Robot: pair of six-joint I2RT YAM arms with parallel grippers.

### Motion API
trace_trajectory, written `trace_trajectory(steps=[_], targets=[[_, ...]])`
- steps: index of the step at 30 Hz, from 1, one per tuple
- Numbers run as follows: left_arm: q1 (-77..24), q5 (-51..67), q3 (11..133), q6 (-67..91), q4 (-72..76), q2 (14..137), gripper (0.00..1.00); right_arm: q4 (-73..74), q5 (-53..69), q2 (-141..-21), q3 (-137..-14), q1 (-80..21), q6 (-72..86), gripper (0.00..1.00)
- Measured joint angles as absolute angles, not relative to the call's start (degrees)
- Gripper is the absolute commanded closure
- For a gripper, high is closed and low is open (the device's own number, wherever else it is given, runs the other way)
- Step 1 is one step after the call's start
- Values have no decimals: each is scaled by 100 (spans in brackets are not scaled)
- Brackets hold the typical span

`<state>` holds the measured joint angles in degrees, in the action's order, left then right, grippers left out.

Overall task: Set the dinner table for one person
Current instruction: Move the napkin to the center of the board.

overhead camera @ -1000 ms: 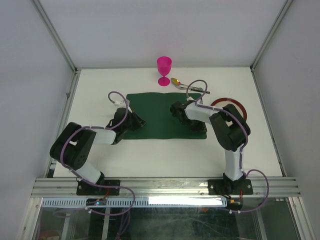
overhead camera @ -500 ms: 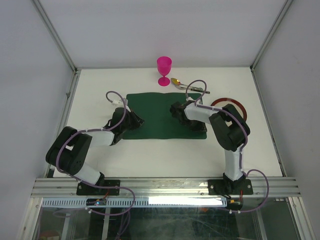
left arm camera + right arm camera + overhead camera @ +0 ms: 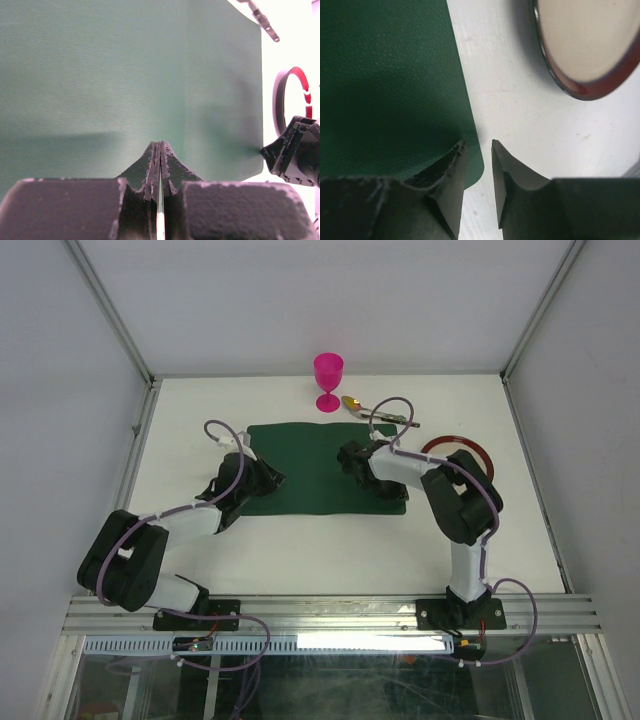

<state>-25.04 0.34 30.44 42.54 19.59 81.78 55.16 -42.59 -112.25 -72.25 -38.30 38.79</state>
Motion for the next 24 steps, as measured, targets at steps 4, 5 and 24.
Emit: trace_trajectory(steps=[4, 5, 24], targets=[[-2504, -21, 3052, 4219, 1798, 7856, 100, 5159, -4106, -11078, -7308, -3900, 3859, 67], [-2504, -34, 3055, 4206, 1765, 7787, 100, 5094, -4088, -11032, -7365, -3924, 3846, 67], [-2504, -456, 3100, 4082, 1553, 7533, 100, 4034, -3371, -10232, -7867, -4154, 3181, 70]])
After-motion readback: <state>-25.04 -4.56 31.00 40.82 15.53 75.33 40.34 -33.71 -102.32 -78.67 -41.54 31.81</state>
